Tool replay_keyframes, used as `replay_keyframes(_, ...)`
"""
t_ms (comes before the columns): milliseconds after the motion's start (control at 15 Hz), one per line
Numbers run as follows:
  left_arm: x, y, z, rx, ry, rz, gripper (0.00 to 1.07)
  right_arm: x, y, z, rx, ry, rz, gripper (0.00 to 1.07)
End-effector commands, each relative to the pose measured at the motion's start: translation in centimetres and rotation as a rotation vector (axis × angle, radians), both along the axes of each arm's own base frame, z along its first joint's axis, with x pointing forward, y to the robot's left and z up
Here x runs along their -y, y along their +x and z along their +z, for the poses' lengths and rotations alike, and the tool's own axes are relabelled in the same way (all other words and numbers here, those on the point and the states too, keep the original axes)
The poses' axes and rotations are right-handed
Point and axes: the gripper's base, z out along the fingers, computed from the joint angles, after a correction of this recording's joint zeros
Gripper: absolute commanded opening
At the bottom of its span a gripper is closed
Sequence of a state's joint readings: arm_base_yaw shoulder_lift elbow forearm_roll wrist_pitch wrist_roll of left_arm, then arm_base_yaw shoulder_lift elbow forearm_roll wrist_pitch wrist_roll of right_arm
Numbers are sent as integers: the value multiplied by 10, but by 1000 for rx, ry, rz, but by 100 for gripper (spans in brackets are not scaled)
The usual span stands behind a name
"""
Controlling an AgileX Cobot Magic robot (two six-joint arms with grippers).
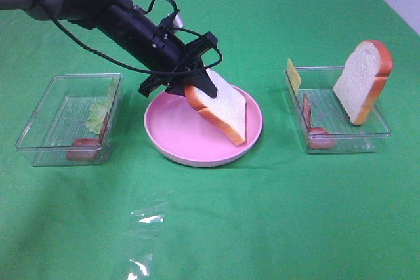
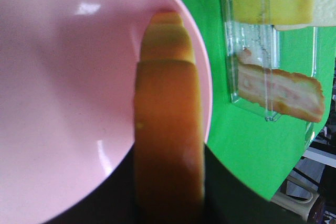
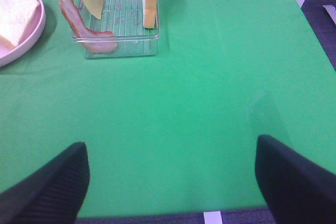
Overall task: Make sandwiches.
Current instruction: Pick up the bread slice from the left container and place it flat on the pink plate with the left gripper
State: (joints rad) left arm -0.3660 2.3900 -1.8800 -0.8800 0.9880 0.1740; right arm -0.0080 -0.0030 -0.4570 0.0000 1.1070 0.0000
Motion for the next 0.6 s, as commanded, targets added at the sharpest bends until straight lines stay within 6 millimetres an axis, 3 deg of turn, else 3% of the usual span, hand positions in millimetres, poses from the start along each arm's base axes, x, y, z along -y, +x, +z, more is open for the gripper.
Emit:
replay_keyframes(67,3,-1,-5,-18,-7,5,0,1,-3,-1,31,-6,-5,84)
replay_keyframes(267,3,-1,-6,-23,-1,-2,1,1,-3,-1,31,-6,-5,84)
replay_keyframes(400,2,-3,-7,-39,3,-8,20,1,-3,-1,31,-6,-5,84)
replay_keyframes(600,0,-6,0,-54,31,-19,84,1,-3,-1,31,-6,-5,84)
